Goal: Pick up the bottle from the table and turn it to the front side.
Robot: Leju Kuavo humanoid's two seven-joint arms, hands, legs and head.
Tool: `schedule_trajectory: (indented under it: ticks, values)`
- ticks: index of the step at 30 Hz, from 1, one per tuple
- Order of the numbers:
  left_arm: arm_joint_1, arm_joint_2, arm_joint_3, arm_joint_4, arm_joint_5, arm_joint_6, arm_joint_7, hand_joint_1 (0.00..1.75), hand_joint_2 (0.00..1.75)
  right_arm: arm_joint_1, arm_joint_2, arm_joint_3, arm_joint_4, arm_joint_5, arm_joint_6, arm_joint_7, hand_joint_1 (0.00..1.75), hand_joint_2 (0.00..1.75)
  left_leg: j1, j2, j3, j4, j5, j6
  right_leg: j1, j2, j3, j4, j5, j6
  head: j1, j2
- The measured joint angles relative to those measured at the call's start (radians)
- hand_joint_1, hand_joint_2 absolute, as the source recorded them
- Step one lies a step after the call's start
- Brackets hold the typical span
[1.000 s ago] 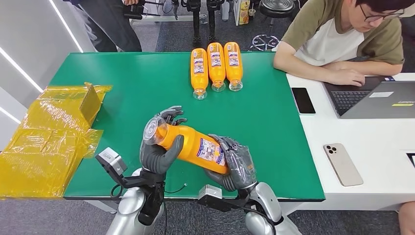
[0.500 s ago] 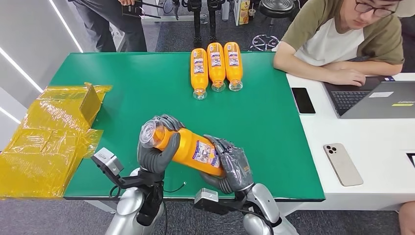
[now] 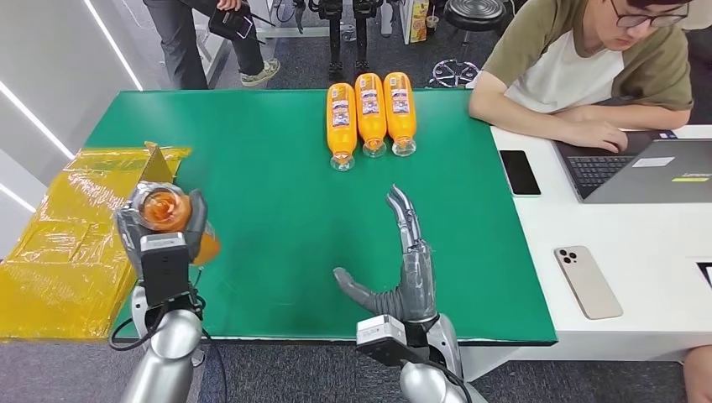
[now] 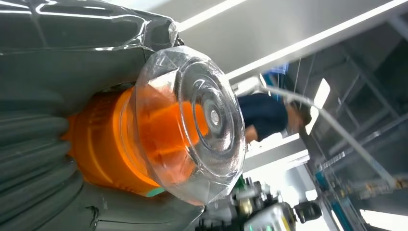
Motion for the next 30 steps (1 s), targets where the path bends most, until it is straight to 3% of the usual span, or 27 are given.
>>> schedule_trajectory:
  ticks: [4,8,14,16,19,24,30]
  values:
    - [-0.011,0.032,0.023,0.004,-0.021,0.013,0.011,1.75,1.75,0.000,0.010,0.001,-0.007,-0.014,0.000,-0.001,0.00,1.75,0.000,0.000,0.000,0.000,0.000,0.000,0.000,0.000,0.000,0.000,0.000,0.000,0.000,0.000]
    - [-0.059,0.094,0.029,0.036,-0.172,0.061,0.087,1.75,1.75,0.009,0.024,0.000,-0.024,-0.076,0.000,-0.003,0.00,1.75,0.000,0.000,0.000,0.000,0.000,0.000,0.000,0.000,0.000,0.000,0.000,0.000,0.001,0.000]
    - [-0.341,0.227,0.018,0.337,-0.473,0.038,0.185,1.75,1.75,0.017,0.056,-0.011,-0.074,-0.136,0.000,-0.034,0.00,1.75,0.001,-0.001,0.000,0.000,0.003,-0.004,0.000,-0.001,-0.001,0.001,0.002,-0.003,0.000,0.000]
    - [-0.433,0.254,-0.006,0.460,-0.570,0.033,0.222,1.75,1.75,0.020,0.064,-0.015,-0.086,-0.145,0.000,-0.049,0.00,1.75,0.001,0.001,0.000,0.000,0.004,-0.005,0.000,0.001,-0.002,0.002,0.003,-0.004,0.000,0.000]
    - [-0.510,0.278,-0.036,0.582,-0.617,0.026,0.247,1.75,1.75,0.026,0.072,-0.019,-0.097,-0.147,0.000,-0.059,0.00,1.75,0.000,0.005,0.001,0.000,0.004,-0.005,0.000,0.005,-0.003,0.002,0.004,-0.005,0.000,0.000]
    - [-0.576,0.302,-0.098,0.734,-0.739,-0.098,0.351,1.75,1.75,0.033,0.086,-0.021,-0.110,-0.146,0.000,-0.067,0.00,1.75,0.000,0.006,0.000,0.000,0.003,-0.006,0.000,0.005,-0.004,0.002,0.004,-0.006,0.000,0.000]
    - [-0.567,0.321,-0.174,0.843,-0.832,-0.190,0.406,1.75,1.75,0.028,0.103,-0.022,-0.118,-0.144,0.000,-0.053,0.00,1.75,0.001,0.007,-0.001,0.000,0.003,-0.007,0.000,0.007,-0.005,0.002,0.004,-0.006,0.000,0.000]
